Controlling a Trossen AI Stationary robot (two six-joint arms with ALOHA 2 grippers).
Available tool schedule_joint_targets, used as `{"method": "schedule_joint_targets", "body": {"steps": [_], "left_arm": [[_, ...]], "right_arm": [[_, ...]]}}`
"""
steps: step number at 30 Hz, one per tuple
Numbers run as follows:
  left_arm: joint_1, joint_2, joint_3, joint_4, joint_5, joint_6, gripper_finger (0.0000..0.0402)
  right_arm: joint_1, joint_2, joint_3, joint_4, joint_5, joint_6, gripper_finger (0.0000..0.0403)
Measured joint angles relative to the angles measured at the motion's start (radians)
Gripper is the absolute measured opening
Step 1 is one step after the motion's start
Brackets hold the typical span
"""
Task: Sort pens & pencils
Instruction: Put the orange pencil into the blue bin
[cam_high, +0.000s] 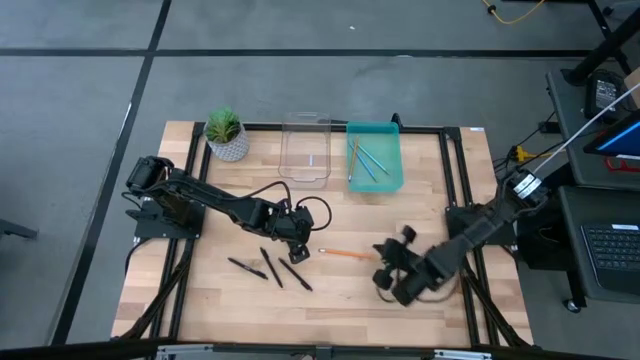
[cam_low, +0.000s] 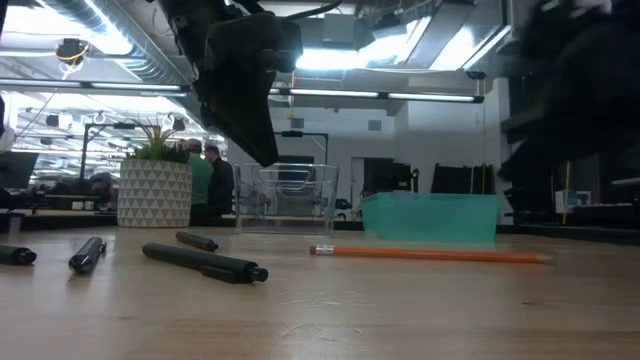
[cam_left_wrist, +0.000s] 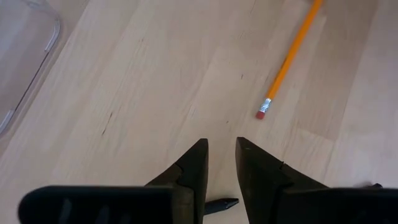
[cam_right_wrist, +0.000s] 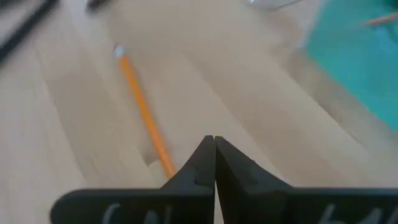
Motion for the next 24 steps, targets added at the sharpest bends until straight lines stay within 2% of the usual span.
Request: {"method": "schedule_joint_targets", "body": {"steps": [2, 4, 7, 14, 19, 24], "left_arm": [[0.0, 0.0, 0.0, -0.003, 0.0, 0.0, 0.0075], [0.0, 0.0, 0.0, 0.0, 0.0, 0.0, 0.0075], [0.001, 0.0, 0.0, 0.014, -0.006, 0.0, 0.0075], [0.001, 0.0, 0.0, 0.036, -0.011, 0.0, 0.0075], [0.001, 0.0, 0.0, 0.047, -0.012, 0.0, 0.0075], [0.001, 0.0, 0.0, 0.053, -0.012, 0.0, 0.0075]], "right_arm": [[0.067, 0.0, -0.014, -0.047, 0.09, 0.199, 0.0004], [0.116, 0.018, -0.053, -0.02, 0.16, 0.369, 0.0003], [0.141, 0.082, -0.098, 0.068, 0.207, 0.488, 0.0002], [0.095, 0.26, -0.059, 0.218, 0.394, 0.508, 0.0002], [0.088, 0.403, 0.008, 0.242, 0.402, 0.508, 0.0001], [0.088, 0.455, 0.034, 0.235, 0.405, 0.513, 0.0001]]}}
